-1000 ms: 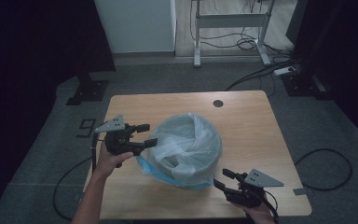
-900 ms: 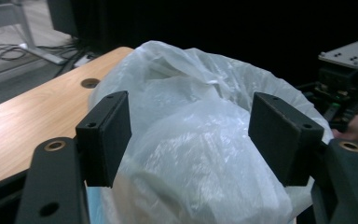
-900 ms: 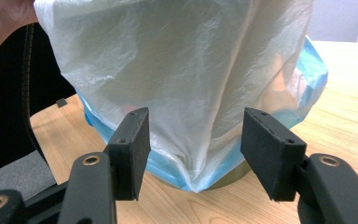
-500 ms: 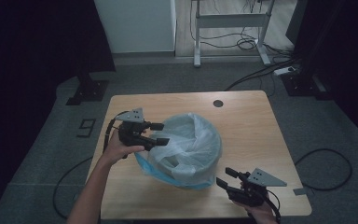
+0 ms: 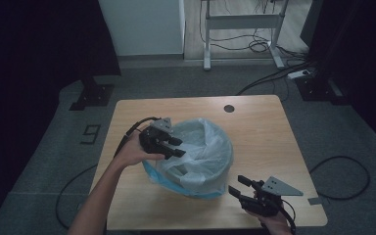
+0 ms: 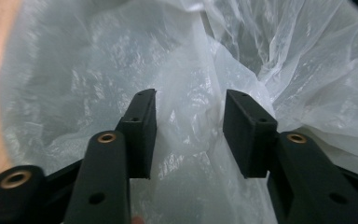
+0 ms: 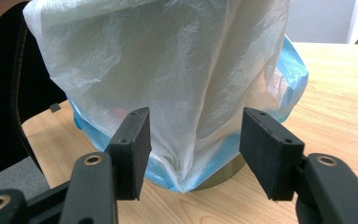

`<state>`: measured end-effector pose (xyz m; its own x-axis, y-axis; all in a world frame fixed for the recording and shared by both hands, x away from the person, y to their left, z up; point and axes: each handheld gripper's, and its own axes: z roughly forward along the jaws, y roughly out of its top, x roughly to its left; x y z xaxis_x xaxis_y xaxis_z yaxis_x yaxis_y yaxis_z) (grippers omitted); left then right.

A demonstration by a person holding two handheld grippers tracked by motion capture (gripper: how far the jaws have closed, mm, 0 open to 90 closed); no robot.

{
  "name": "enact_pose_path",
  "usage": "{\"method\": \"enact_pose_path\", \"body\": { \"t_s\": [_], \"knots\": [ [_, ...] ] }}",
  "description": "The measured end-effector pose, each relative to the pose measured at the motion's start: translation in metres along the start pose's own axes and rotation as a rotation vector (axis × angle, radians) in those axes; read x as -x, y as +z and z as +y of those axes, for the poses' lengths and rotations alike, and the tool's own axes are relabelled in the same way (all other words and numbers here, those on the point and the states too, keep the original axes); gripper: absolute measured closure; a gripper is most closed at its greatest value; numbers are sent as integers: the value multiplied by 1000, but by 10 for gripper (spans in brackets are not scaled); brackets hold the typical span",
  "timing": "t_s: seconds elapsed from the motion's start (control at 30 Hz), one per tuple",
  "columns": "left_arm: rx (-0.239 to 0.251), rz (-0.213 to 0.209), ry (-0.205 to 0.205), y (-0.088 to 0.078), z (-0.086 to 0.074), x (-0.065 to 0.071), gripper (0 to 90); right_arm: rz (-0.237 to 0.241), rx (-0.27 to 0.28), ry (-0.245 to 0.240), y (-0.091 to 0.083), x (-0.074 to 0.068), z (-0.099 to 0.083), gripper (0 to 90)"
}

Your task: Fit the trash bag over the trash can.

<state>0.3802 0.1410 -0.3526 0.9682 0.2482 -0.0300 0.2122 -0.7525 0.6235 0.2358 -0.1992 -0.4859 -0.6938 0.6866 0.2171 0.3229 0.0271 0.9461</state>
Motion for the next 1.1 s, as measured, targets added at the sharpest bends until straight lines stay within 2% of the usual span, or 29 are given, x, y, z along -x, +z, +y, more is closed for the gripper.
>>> {"method": "enact_pose_path", "body": {
  "t_s": [0.2,0.3,0.4,0.53,0.6,0.67,0.77,0.83,1.0,1.1],
  "knots": [
    [-57,9,5,9,9,2,565,-5,3,5,-2,2,0,426],
    [-115,22,14,18,12,5,564,-7,3,7,-3,2,0,427],
    [-154,27,24,24,14,7,555,-9,1,7,-2,2,0,426],
    [-163,29,19,26,15,7,539,-11,3,7,-3,3,0,426],
    [-153,34,18,24,15,7,514,-13,4,8,-3,3,0,426],
    [-119,36,11,19,14,7,474,-15,5,9,-4,3,0,426],
    [-29,32,1,7,14,7,452,-17,6,8,-5,4,0,426],
    [15,22,-2,1,15,6,455,-20,6,12,-6,5,0,426],
    [52,6,0,-2,20,6,453,-19,6,11,-5,4,0,426],
    [45,-8,7,2,23,4,451,-20,6,10,-5,4,0,426]
  ]
}}
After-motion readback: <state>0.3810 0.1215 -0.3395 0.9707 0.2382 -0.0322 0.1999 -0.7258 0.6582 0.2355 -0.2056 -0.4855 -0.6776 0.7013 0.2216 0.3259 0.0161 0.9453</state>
